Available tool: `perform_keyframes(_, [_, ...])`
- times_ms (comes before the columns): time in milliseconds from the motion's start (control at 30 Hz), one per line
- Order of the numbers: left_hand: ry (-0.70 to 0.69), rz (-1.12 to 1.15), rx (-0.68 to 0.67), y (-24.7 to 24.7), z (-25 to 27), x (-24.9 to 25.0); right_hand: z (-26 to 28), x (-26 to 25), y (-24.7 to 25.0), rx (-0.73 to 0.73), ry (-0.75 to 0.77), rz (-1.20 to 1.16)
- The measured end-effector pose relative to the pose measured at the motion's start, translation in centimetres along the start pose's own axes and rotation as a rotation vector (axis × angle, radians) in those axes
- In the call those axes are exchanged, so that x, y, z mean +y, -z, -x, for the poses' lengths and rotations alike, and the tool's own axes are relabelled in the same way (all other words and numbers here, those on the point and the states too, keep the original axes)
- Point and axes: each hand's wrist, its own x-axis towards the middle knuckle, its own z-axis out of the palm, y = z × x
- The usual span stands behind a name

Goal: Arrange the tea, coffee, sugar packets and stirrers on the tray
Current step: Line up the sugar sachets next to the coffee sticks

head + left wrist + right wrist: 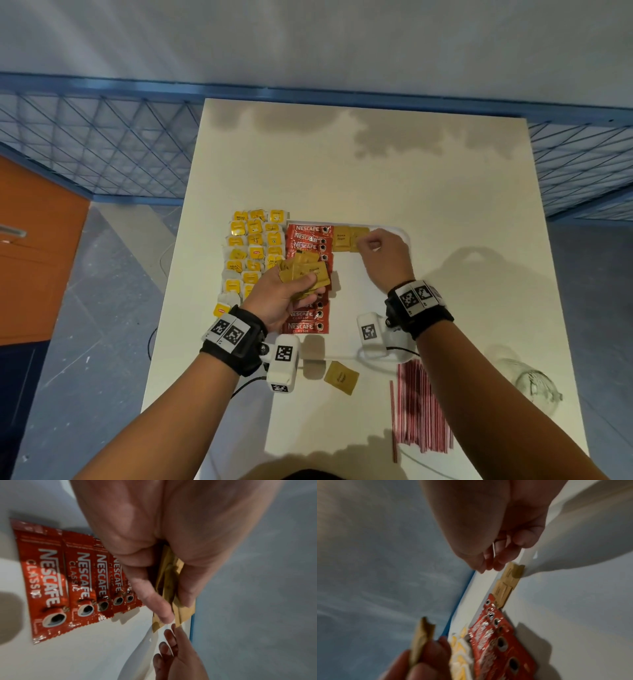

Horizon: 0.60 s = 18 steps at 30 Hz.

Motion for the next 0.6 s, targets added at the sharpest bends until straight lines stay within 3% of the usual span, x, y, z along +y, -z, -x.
perform_keyframes(200, [-0.047, -0.094, 0.025, -0.2, 0.5, -0.5, 4.0, -1.5, 0.5, -0.194, 0.094, -0.227])
perform_keyframes(333, [-0.05, -0.141, 0.05, -0.4, 0.8, -0.9, 6.0, -2.1, 0.6, -0.322, 0.112, -0.204])
perform_keyframes(600, [-0.062, -0.209, 0.043, -0.7, 1.6, -1.2, 7.5, -1.4, -0.4, -0.268, 0.108, -0.305])
